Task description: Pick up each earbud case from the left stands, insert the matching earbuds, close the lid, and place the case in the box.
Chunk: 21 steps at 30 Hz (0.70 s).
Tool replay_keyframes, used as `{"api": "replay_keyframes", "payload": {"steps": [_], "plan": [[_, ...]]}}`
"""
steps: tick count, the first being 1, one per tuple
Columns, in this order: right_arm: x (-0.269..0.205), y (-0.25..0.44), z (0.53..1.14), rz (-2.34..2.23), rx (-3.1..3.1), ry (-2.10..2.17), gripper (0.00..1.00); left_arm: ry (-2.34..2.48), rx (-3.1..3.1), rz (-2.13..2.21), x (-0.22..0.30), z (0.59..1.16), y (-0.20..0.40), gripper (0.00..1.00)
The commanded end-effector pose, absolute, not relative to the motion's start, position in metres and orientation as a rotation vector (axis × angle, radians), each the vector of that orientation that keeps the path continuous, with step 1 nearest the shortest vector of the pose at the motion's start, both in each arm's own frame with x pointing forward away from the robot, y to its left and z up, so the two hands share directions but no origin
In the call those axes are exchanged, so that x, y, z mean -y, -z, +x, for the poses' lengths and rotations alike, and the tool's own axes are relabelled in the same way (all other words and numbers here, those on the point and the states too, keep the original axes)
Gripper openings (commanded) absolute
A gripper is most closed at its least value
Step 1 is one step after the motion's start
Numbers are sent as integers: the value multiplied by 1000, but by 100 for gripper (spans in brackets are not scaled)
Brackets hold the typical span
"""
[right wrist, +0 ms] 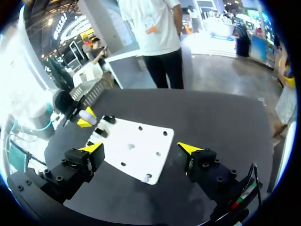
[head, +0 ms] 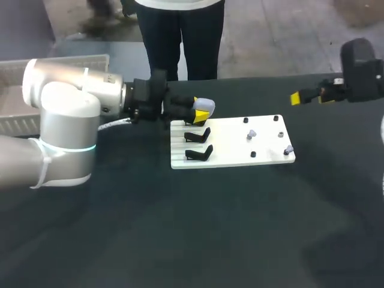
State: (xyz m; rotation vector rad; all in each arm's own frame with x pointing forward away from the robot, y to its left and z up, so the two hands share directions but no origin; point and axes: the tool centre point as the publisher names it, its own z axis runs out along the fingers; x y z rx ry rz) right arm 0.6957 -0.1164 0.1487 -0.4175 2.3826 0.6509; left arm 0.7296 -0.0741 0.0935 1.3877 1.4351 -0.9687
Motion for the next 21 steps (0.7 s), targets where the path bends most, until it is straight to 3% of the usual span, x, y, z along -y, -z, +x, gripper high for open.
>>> {"api": "replay_keyframes", "payload": {"steps": [1, 12, 21], "plan": [[93, -141, 705, -451, -2389, -697, 100, 954, -1428, 1388, 90, 736, -96, 0], [35, -132, 699, -623, -2387, -818, 100, 945, -1367, 1471, 124, 751, -106, 0], [15, -124, 702, -646, -2406, -845, 100, 968, -1284, 1493, 130, 735, -117, 0]]}}
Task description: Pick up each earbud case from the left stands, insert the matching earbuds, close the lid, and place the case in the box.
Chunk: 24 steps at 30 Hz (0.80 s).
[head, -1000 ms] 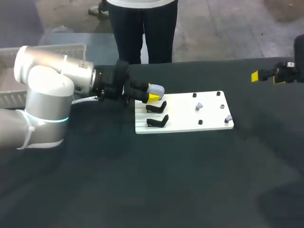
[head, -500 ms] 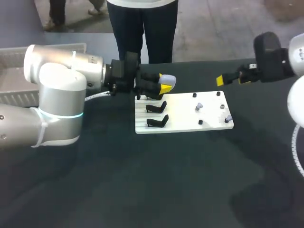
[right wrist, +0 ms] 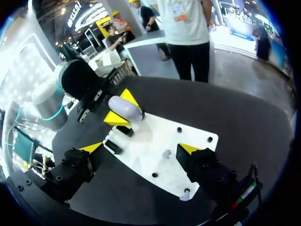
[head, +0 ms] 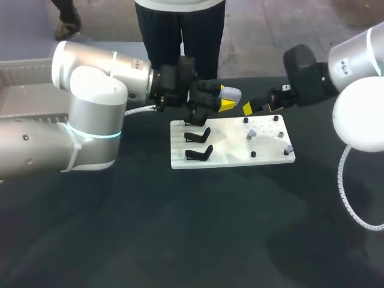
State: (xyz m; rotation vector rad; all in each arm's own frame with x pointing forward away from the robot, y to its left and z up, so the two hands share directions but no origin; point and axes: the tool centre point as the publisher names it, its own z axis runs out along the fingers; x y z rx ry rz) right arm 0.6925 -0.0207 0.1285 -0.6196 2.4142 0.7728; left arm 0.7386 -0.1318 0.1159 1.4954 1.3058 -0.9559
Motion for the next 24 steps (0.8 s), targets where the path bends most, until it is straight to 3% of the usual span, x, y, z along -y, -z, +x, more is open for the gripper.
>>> {"api": "replay_keyframes", "payload": {"steps": [1, 24], "plan": [[14, -124, 703, -647, -2407, -845, 100, 966, -1281, 1496, 130, 733, -118, 0], [6, -129, 716, -681, -2397, -843, 100, 1013, -1245, 1504, 120, 736, -116, 0]]}}
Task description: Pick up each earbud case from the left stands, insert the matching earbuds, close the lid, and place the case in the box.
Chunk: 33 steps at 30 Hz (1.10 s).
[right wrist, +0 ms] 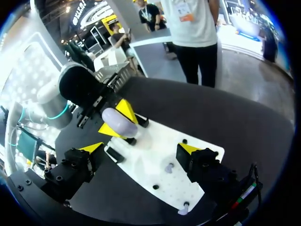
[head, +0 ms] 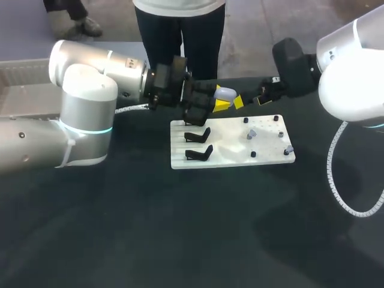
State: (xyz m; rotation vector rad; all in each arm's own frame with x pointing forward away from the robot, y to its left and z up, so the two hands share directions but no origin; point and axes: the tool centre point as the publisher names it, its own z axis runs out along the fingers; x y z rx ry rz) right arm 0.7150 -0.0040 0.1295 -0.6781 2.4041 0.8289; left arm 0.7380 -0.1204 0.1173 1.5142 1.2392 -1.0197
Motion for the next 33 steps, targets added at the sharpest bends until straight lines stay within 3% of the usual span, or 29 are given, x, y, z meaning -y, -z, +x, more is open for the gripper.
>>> {"api": "replay_keyframes", "payload": {"steps": [1, 33], "plan": [[7, -129, 716, -679, -2397, -842, 100, 1008, -1254, 1497, 120, 736, -116, 0], [27, -134, 712, -655, -2394, -773, 100, 992, -1301, 1494, 126, 735, -114, 0]]}}
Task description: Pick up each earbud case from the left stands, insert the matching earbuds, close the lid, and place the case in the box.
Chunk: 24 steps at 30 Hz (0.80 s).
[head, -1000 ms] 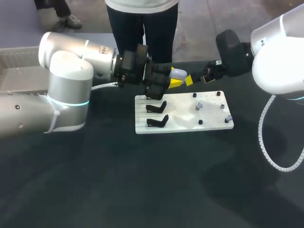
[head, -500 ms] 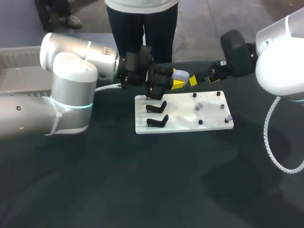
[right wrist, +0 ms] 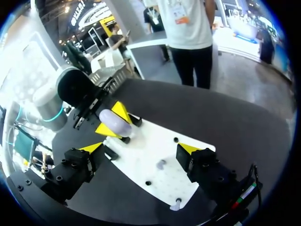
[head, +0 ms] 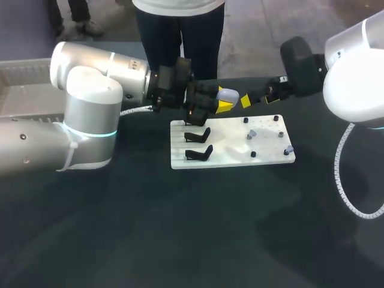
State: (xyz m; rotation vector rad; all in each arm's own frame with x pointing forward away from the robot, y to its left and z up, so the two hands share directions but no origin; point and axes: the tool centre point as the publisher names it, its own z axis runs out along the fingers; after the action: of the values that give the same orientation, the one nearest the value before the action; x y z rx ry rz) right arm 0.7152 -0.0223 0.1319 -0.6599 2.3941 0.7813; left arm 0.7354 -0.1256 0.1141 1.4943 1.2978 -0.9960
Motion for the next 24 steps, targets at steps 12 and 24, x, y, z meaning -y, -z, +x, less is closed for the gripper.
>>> {"api": "replay_keyframes", "payload": {"steps": [12, 24], "plan": [[29, -134, 710, -659, -2402, -748, 100, 992, -1301, 1494, 126, 735, -114, 0], [24, -130, 713, -672, -2423, -712, 100, 914, -1359, 1502, 130, 716, -112, 0]]}}
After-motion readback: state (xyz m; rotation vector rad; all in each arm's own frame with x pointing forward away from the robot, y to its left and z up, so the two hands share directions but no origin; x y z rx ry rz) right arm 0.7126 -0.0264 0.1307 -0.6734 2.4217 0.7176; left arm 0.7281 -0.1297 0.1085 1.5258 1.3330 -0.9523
